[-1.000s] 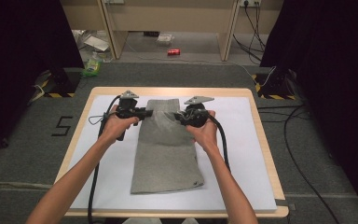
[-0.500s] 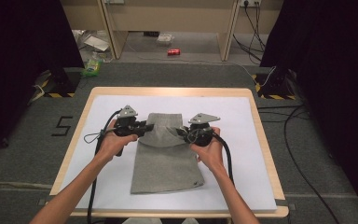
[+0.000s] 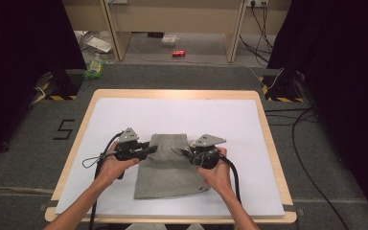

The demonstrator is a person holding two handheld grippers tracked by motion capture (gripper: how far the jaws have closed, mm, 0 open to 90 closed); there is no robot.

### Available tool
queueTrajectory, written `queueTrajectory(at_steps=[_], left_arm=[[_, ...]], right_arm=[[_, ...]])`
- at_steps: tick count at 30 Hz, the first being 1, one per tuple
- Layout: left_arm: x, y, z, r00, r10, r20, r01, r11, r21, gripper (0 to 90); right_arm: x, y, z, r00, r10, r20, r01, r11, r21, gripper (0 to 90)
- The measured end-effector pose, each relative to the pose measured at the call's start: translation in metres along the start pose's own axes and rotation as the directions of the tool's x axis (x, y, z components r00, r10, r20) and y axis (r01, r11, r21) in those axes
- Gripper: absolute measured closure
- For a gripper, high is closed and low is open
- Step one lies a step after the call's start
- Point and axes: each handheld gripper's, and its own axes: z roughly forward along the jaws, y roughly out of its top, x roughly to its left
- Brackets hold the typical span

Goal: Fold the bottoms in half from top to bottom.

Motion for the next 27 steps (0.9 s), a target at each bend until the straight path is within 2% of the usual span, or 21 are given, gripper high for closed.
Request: queueTrajectory(at_steps=[3, 5, 9, 14, 19, 23, 27], left_arm=[[-0.005, -0.011, 0.000, 1.0000, 0.008, -0.005, -0.008, 1.0000, -0.003, 70.6], [-0.008, -0.019, 0.000, 1.0000, 0.003, 0.002, -0.003, 1.0000, -0.005, 69.9], [-0.010, -0.031, 0.000, 0.9998, -0.012, 0.017, 0.012, 0.9999, -0.003, 69.1], [-0.011, -0.038, -0.003, 0.9992, -0.012, 0.038, 0.012, 0.9999, -0.010, 67.3], [-0.019, -0.045, -0.007, 0.9981, 0.002, 0.062, -0.002, 1.0000, -0.005, 63.6], [-0.024, -0.050, -0.013, 0.9957, 0.002, 0.092, -0.003, 1.0000, 0.002, 61.1], [-0.029, -0.051, -0.019, 0.9944, 0.017, 0.105, -0.018, 0.9997, 0.015, 58.5]], right_arm=[[0.005, -0.007, 0.000, 1.0000, -0.009, 0.002, 0.009, 1.000, 0.016, 75.4], [0.008, -0.011, 0.000, 0.9999, -0.013, -0.008, 0.013, 0.999, 0.038, 67.5], [0.012, -0.017, -0.004, 0.9993, -0.031, -0.020, 0.032, 0.998, 0.055, 62.4], [0.015, -0.017, -0.015, 0.9991, -0.025, -0.034, 0.026, 0.999, 0.032, 56.3], [0.015, -0.008, -0.036, 0.9989, -0.010, -0.045, 0.009, 1.000, -0.024, 53.7], [0.011, 0.004, -0.050, 0.9999, 0.000, -0.013, -0.001, 0.998, -0.065, 53.6], [0.004, 0.010, -0.042, 0.9994, 0.027, 0.024, -0.025, 0.999, -0.043, 54.0]])
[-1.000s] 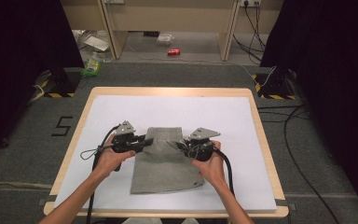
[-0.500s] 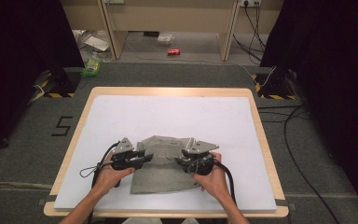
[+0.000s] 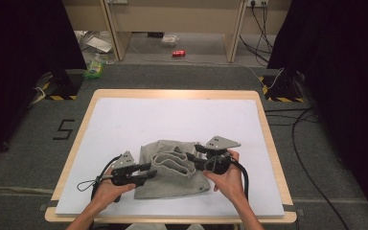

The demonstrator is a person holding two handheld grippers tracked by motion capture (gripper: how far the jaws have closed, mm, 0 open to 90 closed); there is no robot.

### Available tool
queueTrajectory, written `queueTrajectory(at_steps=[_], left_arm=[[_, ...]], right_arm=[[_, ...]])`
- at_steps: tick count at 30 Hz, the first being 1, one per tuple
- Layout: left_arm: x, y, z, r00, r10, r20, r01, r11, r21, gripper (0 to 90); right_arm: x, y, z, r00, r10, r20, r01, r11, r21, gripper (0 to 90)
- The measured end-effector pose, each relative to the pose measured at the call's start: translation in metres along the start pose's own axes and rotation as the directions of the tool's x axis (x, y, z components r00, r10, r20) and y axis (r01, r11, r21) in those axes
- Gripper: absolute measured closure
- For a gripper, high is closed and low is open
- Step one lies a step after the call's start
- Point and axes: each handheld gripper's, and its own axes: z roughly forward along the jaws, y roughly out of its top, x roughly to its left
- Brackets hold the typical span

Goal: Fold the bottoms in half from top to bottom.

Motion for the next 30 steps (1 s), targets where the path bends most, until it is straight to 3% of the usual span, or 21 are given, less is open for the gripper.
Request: queueTrajectory(at_steps=[7, 10, 14, 16, 21, 25, 28, 30], left_arm=[[-0.005, 0.003, -0.014, 0.9993, -0.012, 0.035, 0.012, 0.9999, -0.003, 54.1], [0.000, 0.011, -0.024, 0.9998, -0.019, 0.008, 0.019, 0.9989, -0.043, 50.9], [0.019, 0.024, -0.028, 0.9975, -0.058, -0.042, 0.054, 0.9950, -0.084, 49.1], [0.028, 0.028, -0.026, 0.9936, -0.090, -0.069, 0.083, 0.9923, -0.092, 49.0], [0.035, 0.031, -0.014, 0.9897, -0.100, -0.103, 0.093, 0.9931, -0.072, 48.8], [0.026, 0.028, -0.003, 0.9905, -0.064, -0.122, 0.059, 0.9973, -0.043, 48.4], [0.018, 0.025, 0.006, 0.9925, -0.051, -0.111, 0.048, 0.9985, -0.027, 48.3], [0.008, 0.021, 0.008, 0.9950, -0.019, -0.098, 0.018, 0.9998, -0.010, 48.6]], right_arm=[[-0.003, -0.001, 0.036, 0.9998, 0.011, 0.015, -0.012, 0.998, 0.069, 54.4], [-0.005, 0.002, 0.045, 0.9997, 0.020, 0.016, -0.021, 0.997, 0.080, 54.9], [-0.003, 0.000, 0.052, 1.0000, 0.008, -0.005, -0.008, 0.993, 0.115, 57.0], [0.002, -0.003, 0.050, 0.9995, 0.002, -0.033, 0.002, 0.992, 0.125, 57.8], [0.018, -0.015, 0.038, 0.9974, -0.021, -0.068, 0.031, 0.990, 0.139, 59.1], [0.030, -0.027, 0.029, 0.9947, -0.044, -0.093, 0.057, 0.987, 0.148, 59.6], [0.037, -0.035, 0.024, 0.9923, -0.054, -0.111, 0.071, 0.985, 0.155, 60.0], [0.040, -0.040, 0.022, 0.9917, -0.062, -0.112, 0.080, 0.983, 0.163, 60.1]])
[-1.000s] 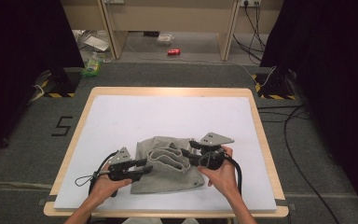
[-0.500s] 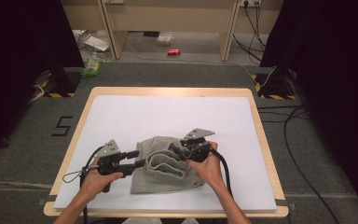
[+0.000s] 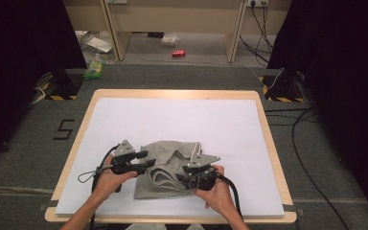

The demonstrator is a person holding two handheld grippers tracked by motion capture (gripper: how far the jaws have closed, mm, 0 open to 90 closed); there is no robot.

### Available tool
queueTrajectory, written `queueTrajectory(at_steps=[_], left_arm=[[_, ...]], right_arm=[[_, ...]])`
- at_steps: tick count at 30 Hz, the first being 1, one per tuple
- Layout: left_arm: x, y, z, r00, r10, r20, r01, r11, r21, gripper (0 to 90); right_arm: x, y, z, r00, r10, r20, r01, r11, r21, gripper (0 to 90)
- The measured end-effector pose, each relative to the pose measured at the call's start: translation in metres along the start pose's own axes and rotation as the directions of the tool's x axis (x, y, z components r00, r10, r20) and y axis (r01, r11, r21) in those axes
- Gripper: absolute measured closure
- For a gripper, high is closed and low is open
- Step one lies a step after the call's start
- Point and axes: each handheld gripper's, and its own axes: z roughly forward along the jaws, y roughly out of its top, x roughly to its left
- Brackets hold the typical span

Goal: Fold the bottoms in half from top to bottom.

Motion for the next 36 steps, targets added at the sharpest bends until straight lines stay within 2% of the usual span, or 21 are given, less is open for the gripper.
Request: queueTrajectory(at_steps=[3, 7, 14, 18, 22, 24, 27, 30, 36], left_arm=[[-0.014, -0.009, -0.003, 0.9980, 0.060, -0.019, -0.060, 0.9981, 0.017, 49.0], [-0.030, -0.026, -0.008, 0.9941, 0.104, -0.031, -0.102, 0.9930, 0.058, 49.7], [-0.038, -0.040, -0.007, 0.9924, 0.109, -0.057, -0.106, 0.9932, 0.047, 52.6], [-0.042, -0.043, -0.007, 0.9877, 0.133, -0.082, -0.129, 0.9905, 0.047, 52.7], [-0.039, -0.043, -0.009, 0.9920, 0.107, -0.068, -0.104, 0.9935, 0.048, 52.6], [-0.036, -0.040, -0.009, 0.9949, 0.087, -0.051, -0.085, 0.9951, 0.052, 51.9], [-0.029, -0.034, -0.010, 0.9971, 0.063, -0.044, -0.060, 0.9968, 0.052, 45.3], [-0.023, -0.028, -0.013, 0.9976, 0.052, -0.045, -0.050, 0.9977, 0.045, 42.5], [-0.014, -0.015, -0.018, 0.9982, 0.033, -0.050, -0.031, 0.9991, 0.029, 41.1]], right_arm=[[0.005, -0.008, 0.000, 0.9994, -0.028, 0.021, 0.028, 0.999, 0.020, 60.0], [0.013, -0.018, -0.001, 0.9980, -0.052, 0.036, 0.050, 0.998, 0.030, 59.8], [0.021, -0.028, 0.000, 0.9986, -0.033, 0.042, 0.032, 0.999, 0.021, 59.6], [0.022, -0.033, 0.002, 0.9987, -0.024, 0.045, 0.024, 1.000, 0.006, 59.4], [0.022, -0.032, 0.001, 0.9990, -0.019, 0.040, 0.018, 1.000, 0.008, 58.1], [0.021, -0.030, 0.001, 0.9996, 0.000, 0.030, 0.000, 1.000, 0.005, 52.7], [0.020, -0.025, -0.002, 0.9998, 0.005, 0.021, -0.004, 1.000, -0.013, 47.9], [0.017, -0.020, -0.007, 0.9994, 0.007, 0.035, -0.005, 0.998, -0.063, 46.2], [0.009, -0.011, -0.014, 0.9970, 0.022, 0.074, -0.015, 0.996, -0.084, 45.3]])
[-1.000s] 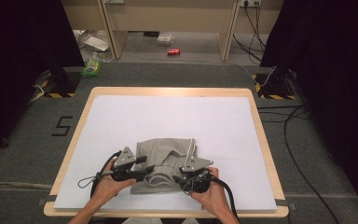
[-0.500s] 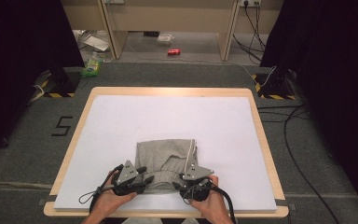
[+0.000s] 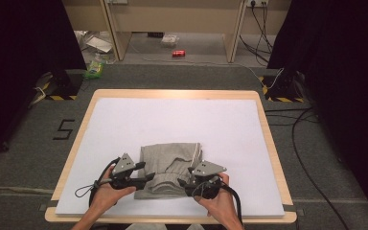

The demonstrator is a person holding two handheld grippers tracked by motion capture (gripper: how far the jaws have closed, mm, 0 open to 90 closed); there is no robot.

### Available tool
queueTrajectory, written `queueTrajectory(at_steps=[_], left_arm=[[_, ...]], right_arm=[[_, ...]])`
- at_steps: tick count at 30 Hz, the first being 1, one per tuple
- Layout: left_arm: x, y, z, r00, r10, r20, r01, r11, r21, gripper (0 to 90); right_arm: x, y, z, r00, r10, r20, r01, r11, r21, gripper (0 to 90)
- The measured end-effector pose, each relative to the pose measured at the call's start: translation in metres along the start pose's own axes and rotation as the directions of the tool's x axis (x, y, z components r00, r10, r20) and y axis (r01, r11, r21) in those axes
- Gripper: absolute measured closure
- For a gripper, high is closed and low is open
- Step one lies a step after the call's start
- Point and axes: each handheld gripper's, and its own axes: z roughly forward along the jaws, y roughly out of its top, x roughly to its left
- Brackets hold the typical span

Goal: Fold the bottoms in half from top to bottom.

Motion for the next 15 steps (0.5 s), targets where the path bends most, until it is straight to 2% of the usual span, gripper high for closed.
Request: queueTrajectory(at_steps=[4, 7, 15], left_arm=[[0.010, 0.004, 0.002, 0.9995, -0.030, -0.003, 0.030, 0.9995, 0.006, 40.2], [0.017, 0.005, 0.005, 0.9991, -0.041, -0.013, 0.041, 0.9991, 0.010, 40.0], [0.035, 0.006, 0.011, 0.9958, -0.079, -0.047, 0.080, 0.9966, 0.020, 39.0]], right_arm=[[-0.009, 0.005, 0.001, 0.9995, 0.018, 0.027, -0.018, 1.000, 0.010, 44.7], [-0.018, 0.009, 0.003, 0.9992, 0.035, 0.020, -0.035, 0.999, 0.029, 42.5], [-0.038, 0.021, 0.006, 0.9974, 0.051, 0.051, -0.052, 0.998, 0.029, 39.9]])
